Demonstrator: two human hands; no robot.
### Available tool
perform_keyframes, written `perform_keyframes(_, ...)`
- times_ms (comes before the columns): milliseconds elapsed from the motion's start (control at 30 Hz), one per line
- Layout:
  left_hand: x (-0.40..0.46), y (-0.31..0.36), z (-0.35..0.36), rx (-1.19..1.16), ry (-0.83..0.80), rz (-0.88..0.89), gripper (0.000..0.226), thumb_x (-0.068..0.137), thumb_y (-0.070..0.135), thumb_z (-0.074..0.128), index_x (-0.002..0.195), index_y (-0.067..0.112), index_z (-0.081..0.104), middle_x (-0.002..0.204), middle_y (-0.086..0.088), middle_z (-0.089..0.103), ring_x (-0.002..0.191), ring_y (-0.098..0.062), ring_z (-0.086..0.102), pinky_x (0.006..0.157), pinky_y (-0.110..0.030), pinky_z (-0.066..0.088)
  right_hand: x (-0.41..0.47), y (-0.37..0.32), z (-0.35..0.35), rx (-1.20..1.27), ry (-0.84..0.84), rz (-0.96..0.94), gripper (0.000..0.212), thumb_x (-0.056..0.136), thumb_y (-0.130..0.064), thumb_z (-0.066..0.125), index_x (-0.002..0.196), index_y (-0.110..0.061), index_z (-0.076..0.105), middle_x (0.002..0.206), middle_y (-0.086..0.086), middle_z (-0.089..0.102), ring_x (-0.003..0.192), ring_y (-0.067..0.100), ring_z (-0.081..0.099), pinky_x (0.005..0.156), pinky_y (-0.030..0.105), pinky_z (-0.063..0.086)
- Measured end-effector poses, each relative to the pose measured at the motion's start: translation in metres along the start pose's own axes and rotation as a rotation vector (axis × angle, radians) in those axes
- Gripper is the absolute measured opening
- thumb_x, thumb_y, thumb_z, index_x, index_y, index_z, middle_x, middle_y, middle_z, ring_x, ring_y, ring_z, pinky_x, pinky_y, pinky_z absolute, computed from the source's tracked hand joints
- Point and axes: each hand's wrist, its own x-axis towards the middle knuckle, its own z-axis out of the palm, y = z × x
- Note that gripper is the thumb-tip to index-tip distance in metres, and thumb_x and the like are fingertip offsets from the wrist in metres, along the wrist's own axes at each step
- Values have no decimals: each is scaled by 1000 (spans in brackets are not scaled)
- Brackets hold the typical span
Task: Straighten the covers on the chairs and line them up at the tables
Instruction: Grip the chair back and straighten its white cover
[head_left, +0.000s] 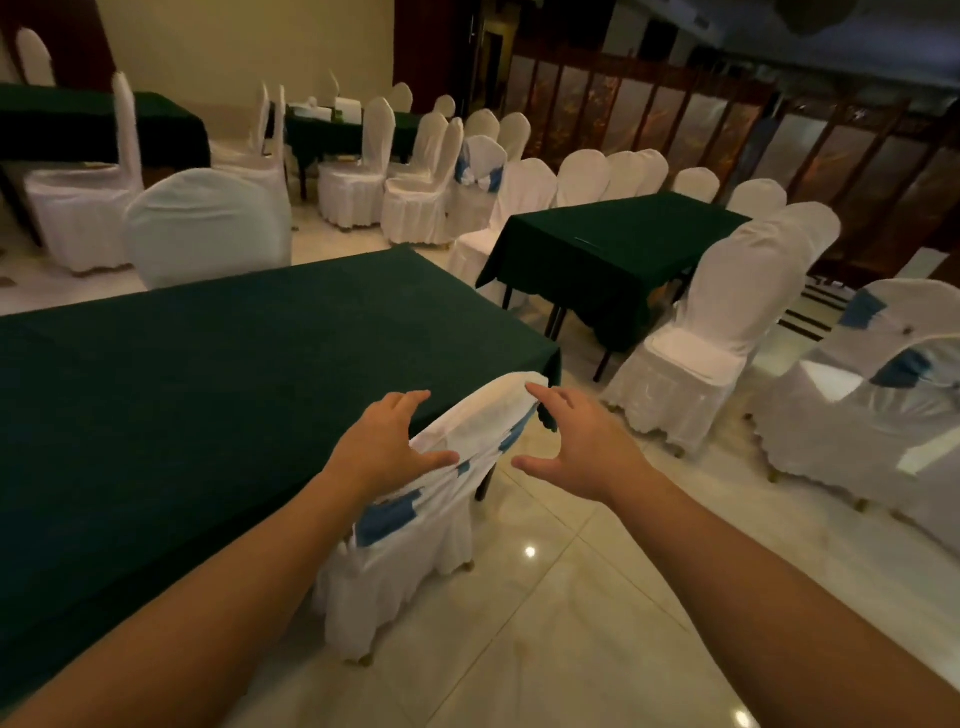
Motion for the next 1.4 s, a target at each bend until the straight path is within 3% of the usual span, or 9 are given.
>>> perform_keyframes(300,77,-8,37,91,-46,-221,118,47,95,62,147,40,30,147,6,42,126,-18,45,97,-42,49,147,69,37,-6,-163,-181,105,70,-65,80,152,-46,17,162,-2,23,145,25,25,109,57,39)
perform_keyframes(433,91,-2,57,125,-6,-361,115,48,96,59,146,42,31,146,6,43,127,-19,44,98,-45,47,200,105,57,-1,-260,-318,106,69,-68,78,153,-44,18,163,-1,22,145,25,25,109,52,40)
perform_keyframes(533,91,8,73,177,43,-449,107,55,89,64,145,40,32,142,6,46,125,-19,45,98,-46,47,233,130,69,-3,-331,-423,105,69,-69,77,153,-44,19,162,-2,21,145,26,26,109,51,41)
perform_keyframes(633,88,16,85,186,80,-562,101,61,73,76,145,39,33,139,5,48,122,-20,46,96,-45,47,255,149,81,-12,-413,-468,99,73,-56,82,152,-44,23,159,-2,27,141,25,30,106,47,43)
perform_keyframes(800,87,22,99,218,90,-687,71,74,44,81,135,37,46,124,6,54,105,-17,51,90,-38,48,275,162,93,-55,-493,-589,53,88,-43,72,135,-35,48,124,-1,57,103,18,54,85,35,48)
perform_keyframes(900,87,17,103,249,56,-716,43,80,37,78,118,33,57,104,7,58,88,-13,54,80,-31,47,277,160,96,-63,-491,-612,31,94,-39,66,121,-32,52,101,-5,54,84,13,53,72,30,44)
perform_keyframes(1000,85,11,105,269,47,-689,31,84,37,76,109,32,57,98,7,58,83,-13,54,76,-30,43,277,157,99,-84,-464,-632,22,97,-34,64,113,-32,49,94,-5,50,79,11,51,67,29,44)
perform_keyframes(1167,84,8,101,309,43,-604,26,85,41,74,100,36,53,92,10,56,79,-11,53,74,-29,42,274,155,99,-95,-442,-619,20,97,-27,64,106,-34,48,91,-6,51,78,12,52,66,28,43)
perform_keyframes(1400,71,7,110,354,93,-535,25,86,45,71,104,32,61,87,12,57,71,-8,52,70,-27,45,274,152,99,-137,-446,-628,29,94,-18,67,96,-38,46,89,-6,55,77,12,55,63,26,43)
